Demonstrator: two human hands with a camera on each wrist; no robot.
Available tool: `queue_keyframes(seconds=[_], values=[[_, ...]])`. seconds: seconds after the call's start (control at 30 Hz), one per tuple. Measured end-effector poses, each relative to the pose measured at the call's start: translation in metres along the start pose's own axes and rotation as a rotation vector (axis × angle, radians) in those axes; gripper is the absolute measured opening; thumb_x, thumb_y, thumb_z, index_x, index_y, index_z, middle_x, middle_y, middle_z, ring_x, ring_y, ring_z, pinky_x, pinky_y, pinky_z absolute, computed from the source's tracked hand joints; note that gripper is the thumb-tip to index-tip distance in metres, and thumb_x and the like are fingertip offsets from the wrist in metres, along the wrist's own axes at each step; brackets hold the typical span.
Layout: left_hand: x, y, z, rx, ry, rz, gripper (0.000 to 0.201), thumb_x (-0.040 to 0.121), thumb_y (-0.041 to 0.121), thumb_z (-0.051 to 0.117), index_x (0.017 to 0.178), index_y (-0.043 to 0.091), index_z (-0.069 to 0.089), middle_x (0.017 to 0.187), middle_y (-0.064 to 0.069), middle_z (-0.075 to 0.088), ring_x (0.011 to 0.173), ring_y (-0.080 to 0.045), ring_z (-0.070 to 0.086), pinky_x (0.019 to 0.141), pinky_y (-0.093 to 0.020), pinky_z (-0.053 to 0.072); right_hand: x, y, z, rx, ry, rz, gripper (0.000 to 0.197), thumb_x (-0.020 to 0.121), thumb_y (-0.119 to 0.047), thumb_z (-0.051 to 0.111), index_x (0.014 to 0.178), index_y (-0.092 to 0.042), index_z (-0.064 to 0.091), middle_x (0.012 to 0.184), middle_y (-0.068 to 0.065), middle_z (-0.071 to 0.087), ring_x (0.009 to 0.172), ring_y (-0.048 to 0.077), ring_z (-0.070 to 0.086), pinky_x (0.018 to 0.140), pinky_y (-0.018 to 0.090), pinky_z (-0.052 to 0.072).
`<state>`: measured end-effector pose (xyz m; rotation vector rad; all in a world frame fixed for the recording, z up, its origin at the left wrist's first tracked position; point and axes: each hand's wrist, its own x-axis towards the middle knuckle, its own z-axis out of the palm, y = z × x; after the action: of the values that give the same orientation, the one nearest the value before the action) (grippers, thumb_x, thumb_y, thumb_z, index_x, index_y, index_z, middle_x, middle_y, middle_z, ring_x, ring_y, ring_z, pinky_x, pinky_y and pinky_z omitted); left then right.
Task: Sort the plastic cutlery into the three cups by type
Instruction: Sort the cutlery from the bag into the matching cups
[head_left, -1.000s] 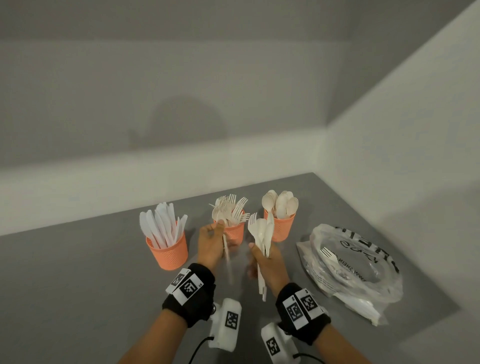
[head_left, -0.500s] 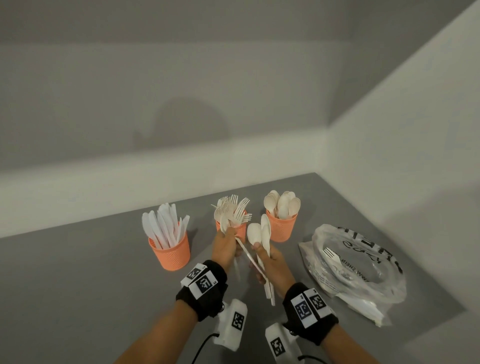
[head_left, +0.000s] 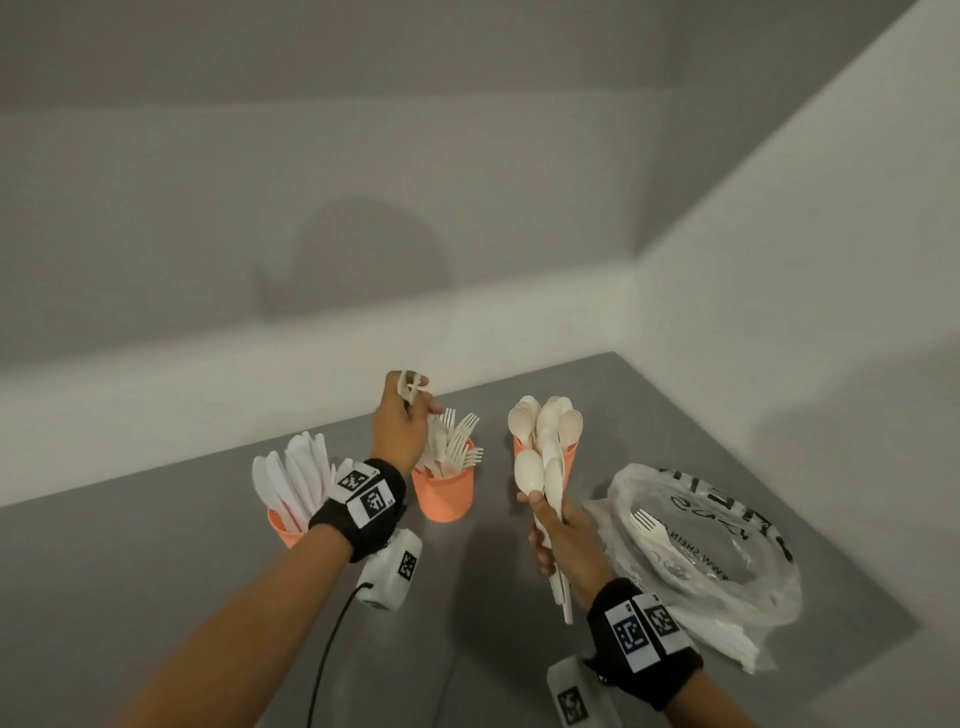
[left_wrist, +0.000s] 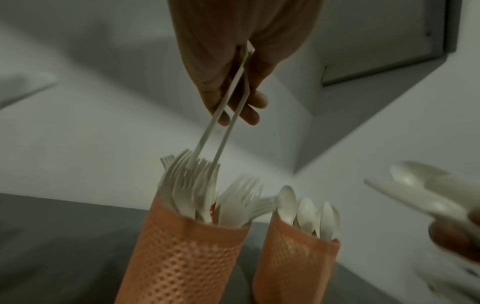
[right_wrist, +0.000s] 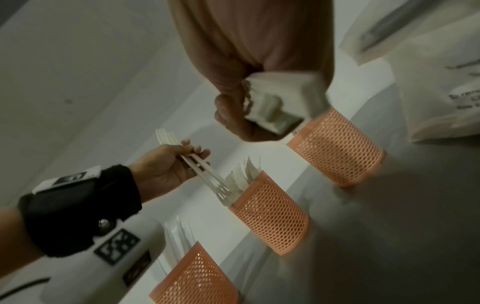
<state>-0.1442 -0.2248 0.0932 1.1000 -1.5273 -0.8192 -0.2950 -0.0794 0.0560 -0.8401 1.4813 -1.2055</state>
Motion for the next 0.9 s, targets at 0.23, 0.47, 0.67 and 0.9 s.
queue_keyframes(seconds=[0.23, 0.47, 0.67, 0.9], values=[[-0.012, -0.024, 0.02, 0.011, -0.054, -0.072, 0.026, 0.09, -0.002, 0.046, 0.111, 0.013, 0.04, 0.078, -0.005, 0.062, 0.067, -0.004, 0.064, 0.062, -0.006, 0.045, 0.002, -0.007, -0.005, 0.061, 0.002, 0.04, 0.019, 0.098, -0.032, 0.042, 0.084, -0.023, 0.052, 0.061, 0.002, 0.044, 0.046, 0.009, 0.036, 0.046, 0.021, 0.033], [-0.018, -0.041, 0.019, 0.429, -0.245, 0.126, 0.041, 0.092, 0.012, 0.035, 0.131, 0.005, 0.044, 0.121, -0.016, 0.056, 0.108, -0.03, 0.055, 0.096, -0.034, 0.041, 0.002, -0.011, -0.009, 0.125, -0.035, 0.061, 0.024, 0.098, -0.03, 0.042, 0.08, -0.018, 0.052, 0.058, 0.002, 0.044, 0.039, 0.008, 0.034, 0.04, 0.018, 0.03], [-0.016, -0.05, 0.014, 1.056, -0.357, 0.154, 0.056, 0.092, 0.027, 0.027, 0.143, 0.004, 0.029, 0.153, -0.012, 0.026, 0.146, -0.029, 0.006, 0.117, -0.046, -0.004, 0.002, -0.013, -0.01, 0.122, -0.06, 0.07, 0.021, 0.098, -0.03, 0.043, 0.083, -0.019, 0.053, 0.059, 0.002, 0.048, 0.041, 0.008, 0.038, 0.04, 0.018, 0.032], [-0.048, -0.017, 0.025, 0.554, -0.163, 0.16, 0.062, 0.093, 0.044, 0.021, 0.135, 0.004, 0.042, 0.137, -0.015, 0.046, 0.129, -0.032, 0.041, 0.108, -0.035, 0.031, 0.005, -0.008, -0.009, 0.171, -0.086, 0.051, 0.025, 0.097, -0.03, 0.043, 0.1, -0.012, 0.06, 0.059, 0.002, 0.054, 0.04, 0.008, 0.04, 0.041, 0.019, 0.032]])
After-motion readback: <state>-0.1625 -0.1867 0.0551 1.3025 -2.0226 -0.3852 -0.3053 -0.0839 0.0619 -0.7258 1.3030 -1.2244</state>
